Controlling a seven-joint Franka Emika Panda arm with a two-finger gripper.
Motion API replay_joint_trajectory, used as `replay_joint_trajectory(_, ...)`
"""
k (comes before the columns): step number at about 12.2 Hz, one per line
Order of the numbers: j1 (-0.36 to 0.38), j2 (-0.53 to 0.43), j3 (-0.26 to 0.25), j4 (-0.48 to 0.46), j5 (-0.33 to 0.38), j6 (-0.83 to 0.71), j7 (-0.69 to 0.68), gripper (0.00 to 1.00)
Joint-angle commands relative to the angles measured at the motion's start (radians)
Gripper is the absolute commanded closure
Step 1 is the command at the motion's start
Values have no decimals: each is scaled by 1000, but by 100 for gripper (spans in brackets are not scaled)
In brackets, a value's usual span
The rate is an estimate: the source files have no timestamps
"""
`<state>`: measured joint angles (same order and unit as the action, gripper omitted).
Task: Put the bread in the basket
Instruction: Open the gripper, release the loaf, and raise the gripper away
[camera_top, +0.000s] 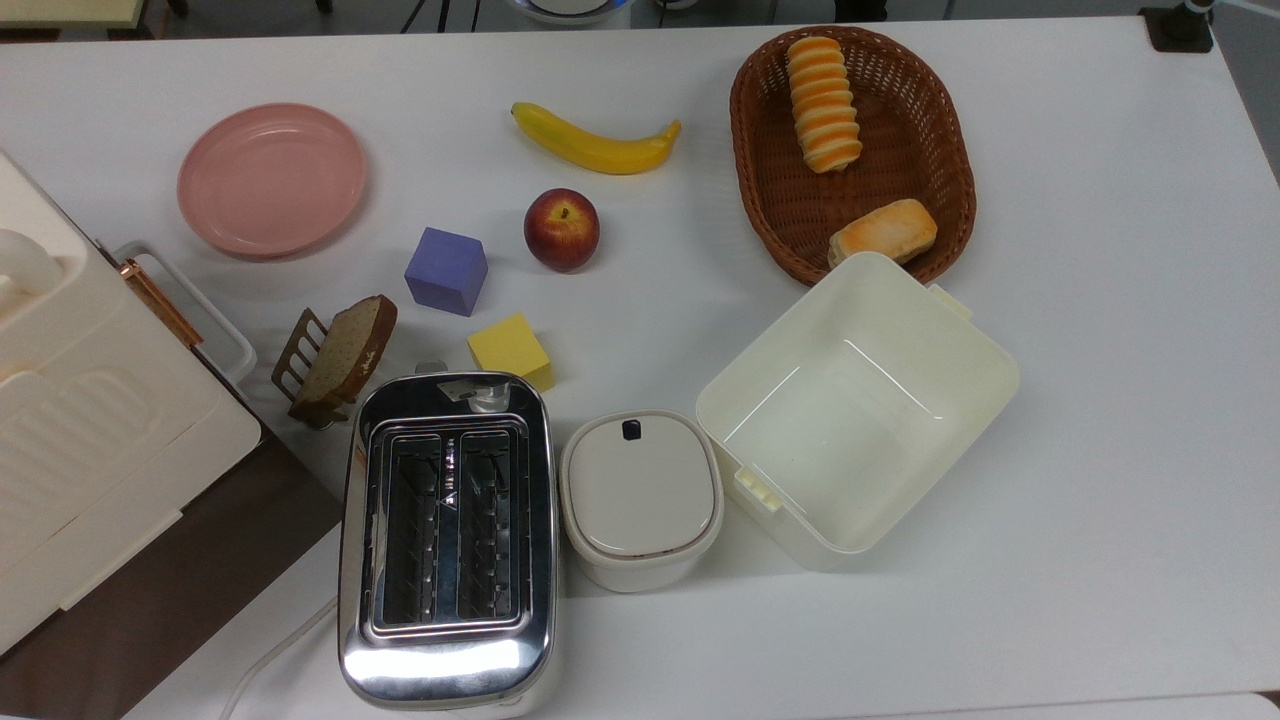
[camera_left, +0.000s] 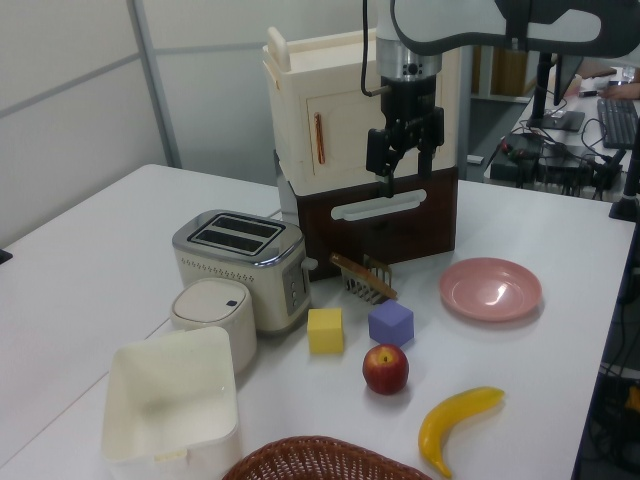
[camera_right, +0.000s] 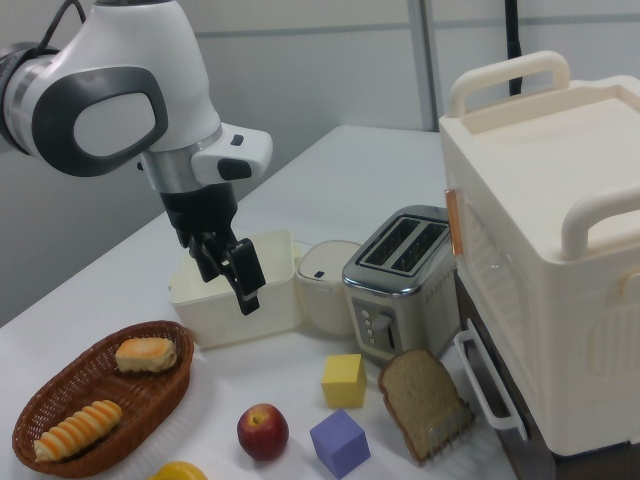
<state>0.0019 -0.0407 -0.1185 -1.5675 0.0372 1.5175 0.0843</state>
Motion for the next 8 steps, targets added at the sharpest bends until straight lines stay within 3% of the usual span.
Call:
replay_joint_trajectory(1, 3, 7, -10, 30, 3, -51, -61, 0)
replay_joint_trajectory(8, 10, 22, -3, 30, 1, -106, -67, 0)
